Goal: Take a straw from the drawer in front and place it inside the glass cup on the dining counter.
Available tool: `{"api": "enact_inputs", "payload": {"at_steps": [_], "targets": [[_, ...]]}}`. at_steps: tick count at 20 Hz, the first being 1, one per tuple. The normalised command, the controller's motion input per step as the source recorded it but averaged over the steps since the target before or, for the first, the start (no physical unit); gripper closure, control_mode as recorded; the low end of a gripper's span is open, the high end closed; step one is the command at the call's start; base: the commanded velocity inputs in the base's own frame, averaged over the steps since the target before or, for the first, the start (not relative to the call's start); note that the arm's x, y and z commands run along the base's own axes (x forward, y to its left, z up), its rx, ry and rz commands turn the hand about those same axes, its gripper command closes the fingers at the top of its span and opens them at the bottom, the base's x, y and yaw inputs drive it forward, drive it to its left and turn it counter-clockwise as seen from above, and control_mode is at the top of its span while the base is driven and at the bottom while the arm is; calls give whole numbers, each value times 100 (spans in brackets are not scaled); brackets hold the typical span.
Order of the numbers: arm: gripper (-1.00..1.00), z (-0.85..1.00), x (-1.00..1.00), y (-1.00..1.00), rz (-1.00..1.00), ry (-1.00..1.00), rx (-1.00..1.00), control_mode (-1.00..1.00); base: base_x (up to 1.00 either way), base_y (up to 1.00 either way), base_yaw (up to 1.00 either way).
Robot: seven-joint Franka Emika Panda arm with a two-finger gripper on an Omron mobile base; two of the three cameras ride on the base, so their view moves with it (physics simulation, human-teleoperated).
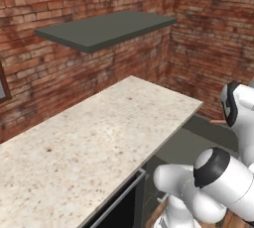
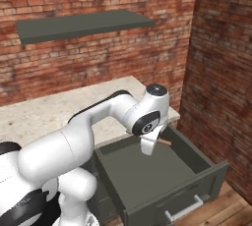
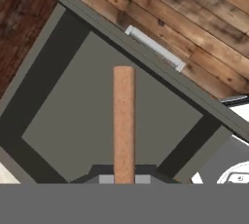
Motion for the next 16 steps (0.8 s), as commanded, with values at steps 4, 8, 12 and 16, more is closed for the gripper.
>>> {"api": "enact_inputs", "payload": {"at_steps": [4, 8, 12, 16], "targets": [[100, 0, 0, 0, 0, 0, 0, 100, -95, 23, 1], [100, 0, 0, 0, 0, 0, 0, 100, -100, 7, 0], [100, 0, 0, 0, 0, 0, 0, 100, -83, -16, -47], [100, 0, 0, 0, 0, 0, 0, 100, -67, -20, -64]]}}
